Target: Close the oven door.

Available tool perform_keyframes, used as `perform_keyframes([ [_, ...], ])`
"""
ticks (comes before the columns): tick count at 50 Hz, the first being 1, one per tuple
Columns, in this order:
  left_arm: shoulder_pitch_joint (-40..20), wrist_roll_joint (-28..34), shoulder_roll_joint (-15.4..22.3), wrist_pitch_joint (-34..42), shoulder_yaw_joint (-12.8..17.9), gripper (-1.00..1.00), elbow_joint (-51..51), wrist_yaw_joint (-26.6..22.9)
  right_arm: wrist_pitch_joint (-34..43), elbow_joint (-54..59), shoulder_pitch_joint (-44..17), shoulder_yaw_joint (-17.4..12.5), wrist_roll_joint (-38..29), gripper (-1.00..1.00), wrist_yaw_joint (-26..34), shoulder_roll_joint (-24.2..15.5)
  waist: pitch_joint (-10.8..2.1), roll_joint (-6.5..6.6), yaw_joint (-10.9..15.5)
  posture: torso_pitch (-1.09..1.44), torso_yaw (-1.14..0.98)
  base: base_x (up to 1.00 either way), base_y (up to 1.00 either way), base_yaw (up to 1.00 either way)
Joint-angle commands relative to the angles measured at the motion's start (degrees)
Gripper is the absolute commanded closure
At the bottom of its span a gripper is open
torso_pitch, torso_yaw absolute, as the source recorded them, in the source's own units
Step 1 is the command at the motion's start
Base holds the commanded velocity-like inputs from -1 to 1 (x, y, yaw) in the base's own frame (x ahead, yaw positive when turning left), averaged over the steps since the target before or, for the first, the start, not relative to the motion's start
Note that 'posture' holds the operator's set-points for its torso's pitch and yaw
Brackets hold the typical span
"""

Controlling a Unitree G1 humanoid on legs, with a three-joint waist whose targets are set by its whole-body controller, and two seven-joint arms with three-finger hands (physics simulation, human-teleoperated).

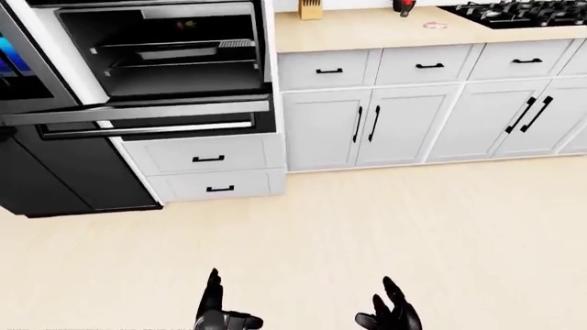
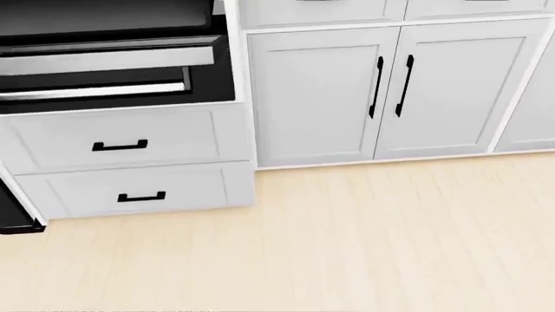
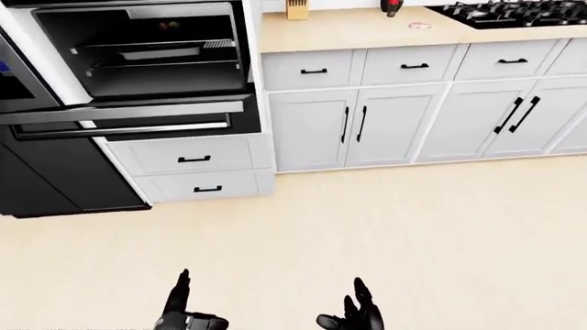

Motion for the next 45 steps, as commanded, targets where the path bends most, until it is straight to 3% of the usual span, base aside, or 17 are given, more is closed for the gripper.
perform_keyframes([
  [1, -1.0, 0.0, 0.6, -0.9, 0.0, -1.0, -1.1, 0.4, -1.2, -1.1, -0.9, 0.1, 0.0, -1.0, 0.4, -0.1, -0.87, 0.65, 0.1, 0.0, 0.0, 0.0, -0.19, 0.0],
  [2, -1.0, 0.0, 0.6, -0.9, 0.0, -1.0, -1.1, 0.4, -1.2, -1.1, -0.8, 0.1, 0.0, -1.0, 0.4, -0.1, -1.5, 2.36, 0.2, 0.0, 0.0, 0.0, -0.19, 0.0],
  [3, -1.0, 0.0, 0.6, -0.9, 0.0, -1.0, -1.1, 0.4, -1.2, -1.1, -0.8, 0.1, 0.1, -1.0, 0.5, 0.0, -1.02, 0.44, 0.7, 0.0, 0.0, 0.0, -0.19, 0.0],
  [10, -0.9, 0.0, 0.6, -0.9, 0.0, -1.0, -1.1, 0.4, -1.2, -1.1, -0.8, 0.1, 0.1, -1.0, 0.5, -0.1, -0.97, -1.19, 0.5, 0.0, 0.0, 0.0, -0.19, 0.0],
  [15, -0.9, 0.0, 0.6, -0.9, 0.0, -1.0, -1.1, 0.4, -1.2, -1.1, -0.8, 0.1, 0.2, -1.0, 0.6, -0.1, -1.09, -6.23, 0.4, 0.0, 0.0, 0.0, -0.19, 0.0],
  [17, -0.9, 0.0, 0.6, -0.9, 0.0, -1.0, -1.1, 0.4, -1.1, -1.1, -0.8, 0.1, 0.1, -1.0, 0.5, 0.0, -2.31, -8.6, 0.6, 0.0, 0.0, 0.0, -0.26, 0.0],
  [18, -0.9, 0.0, 0.6, -1.0, 0.0, -1.0, -1.1, 0.4, -1.1, -1.1, -0.8, 0.1, 0.1, -1.0, 0.5, 0.0, -1.33, -6.51, -0.2, 0.0, 0.0, 0.0, -0.3, 0.0],
  [19, -0.9, 0.0, 0.6, -1.0, 0.0, -1.0, -1.1, 0.4, -1.1, -1.1, -0.8, 0.1, 0.1, -1.0, 0.6, 0.0, -0.85, -6.31, 0.1, 0.0, 0.0, 0.0, -0.32, 0.0],
  [25, -0.9, 0.0, 0.6, -1.0, 0.0, -1.0, -1.1, 0.4, -1.1, -1.1, -0.7, 0.1, 0.1, -1.0, 0.6, 0.0, -0.3, -1.93, 0.3, 0.0, 0.0, 0.0, -0.32, 0.0],
  [28, -0.9, 0.0, 0.6, -1.0, 0.0, -1.0, -1.1, 0.4, -1.0, -1.1, -0.8, 0.1, 0.1, -1.0, 0.6, 0.0, -0.81, 1.67, 0.5, 0.0, 0.0, 0.0, -0.32, 0.0],
  [29, -0.9, 0.0, 0.6, -1.0, 0.0, -1.0, -1.1, 0.4, -1.0, -1.1, -0.8, 0.1, 0.1, -1.0, 0.6, 0.0, -0.55, -0.13, 1.0, 0.0, 0.0, 0.0, -0.31, 0.0],
  [33, -0.9, 0.0, 0.5, -0.9, -0.1, -1.0, -1.1, 0.4, -0.8, -1.1, -0.9, 0.2, 0.0, -1.0, 0.6, 0.0, -0.96, 0.07, 0.7, 0.0, 0.0, 0.0, -0.31, 0.0],
  [37, -0.9, 0.0, 0.5, -0.9, -0.1, -1.0, -1.1, 0.4, -0.7, -1.1, -1.0, 0.2, -0.1, -1.0, 0.5, 0.0, -0.65, -2.12, 0.7, 0.0, 0.0, 0.0, -0.31, 0.0],
  [39, -0.9, 0.0, 0.5, -0.9, -0.1, -1.0, -1.1, 0.3, -0.7, -1.1, -1.0, 0.2, -0.1, -1.0, 0.6, -0.1, -0.72, -4.16, 0.7, 0.0, 0.0, 0.0, -0.32, 0.0],
  [42, -0.9, 0.0, 0.5, -0.8, 0.0, -1.0, -1.1, 0.3, -0.8, -1.1, -0.9, 0.1, -0.1, -1.0, 0.6, -0.1, -1.65, -9.73, 0.0, 0.0, 0.0, 0.0, -0.32, 0.0],
  [43, -0.9, 0.0, 0.5, -0.8, -0.1, -1.0, -1.1, 0.3, -0.8, -1.1, -0.9, 0.1, -0.1, -1.0, 0.6, -0.1, -1.27, -6.63, -0.2, 0.0, 0.0, 0.0, -0.31, 0.0],
  [45, -0.9, 0.0, 0.5, -0.8, -0.1, -1.0, -1.1, 0.3, -0.8, -1.1, -0.9, 0.1, 0.0, -1.0, 0.6, -0.1, -1.3, -6.82, -0.5, 0.0, 0.0, 0.0, -0.32, 0.0],
])
